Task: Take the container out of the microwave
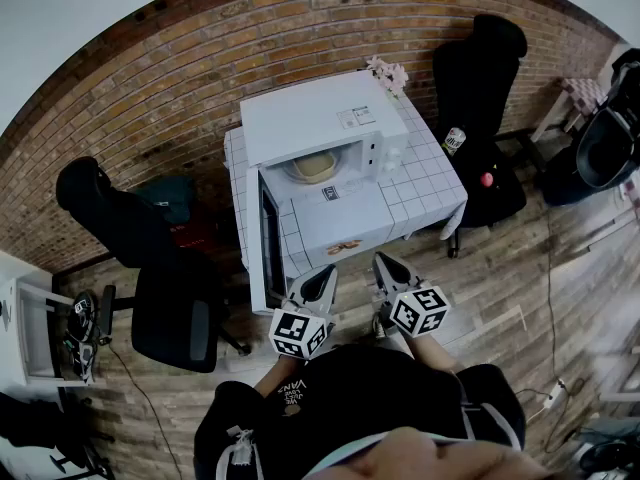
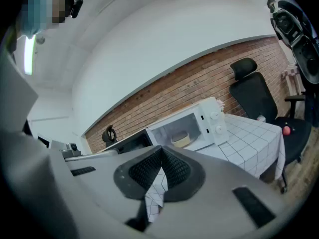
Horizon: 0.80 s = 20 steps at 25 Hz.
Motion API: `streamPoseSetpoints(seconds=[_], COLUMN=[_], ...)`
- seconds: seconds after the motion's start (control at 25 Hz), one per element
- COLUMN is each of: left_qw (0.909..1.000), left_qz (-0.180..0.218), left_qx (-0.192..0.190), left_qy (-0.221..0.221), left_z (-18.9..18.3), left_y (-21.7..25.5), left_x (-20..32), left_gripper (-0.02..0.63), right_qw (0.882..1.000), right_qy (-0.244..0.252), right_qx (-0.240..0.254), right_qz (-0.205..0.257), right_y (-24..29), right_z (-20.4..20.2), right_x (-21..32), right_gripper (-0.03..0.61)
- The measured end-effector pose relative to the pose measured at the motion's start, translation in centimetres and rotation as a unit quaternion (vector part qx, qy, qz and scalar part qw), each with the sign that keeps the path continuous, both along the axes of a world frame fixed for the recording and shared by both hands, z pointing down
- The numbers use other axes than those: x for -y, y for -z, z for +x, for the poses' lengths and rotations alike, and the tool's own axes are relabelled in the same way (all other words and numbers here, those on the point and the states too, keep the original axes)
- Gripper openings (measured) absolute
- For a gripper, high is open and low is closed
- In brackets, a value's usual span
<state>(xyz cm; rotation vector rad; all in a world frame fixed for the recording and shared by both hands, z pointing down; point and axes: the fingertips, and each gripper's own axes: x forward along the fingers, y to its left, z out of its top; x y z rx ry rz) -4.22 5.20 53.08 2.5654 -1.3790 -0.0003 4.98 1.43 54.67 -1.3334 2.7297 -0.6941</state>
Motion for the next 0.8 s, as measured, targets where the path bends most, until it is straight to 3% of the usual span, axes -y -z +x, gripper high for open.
streamPoseSetpoints(seconds=[0.16,0.8], left_qw=[0.9999,0.9973], left_qz=[0.007,-0.002], left_qx=[-0.008,-0.023], left_qy=[0.0,0.07], left_z=[0.0,2.0], left_y=[0.2,-0.1], left_x=[1.1,6.2], left_gripper=[0.011,0.011], right_qw=[1.0,0.997], right_qy=[0.006,0.07], right_qx=[0.01,0.024], right_qz=[0.028,0.01], right_y=[0.9,0.8], right_z=[-0.6,1.7], right_x=[0.9,7.2], right_gripper=[0.006,0.006])
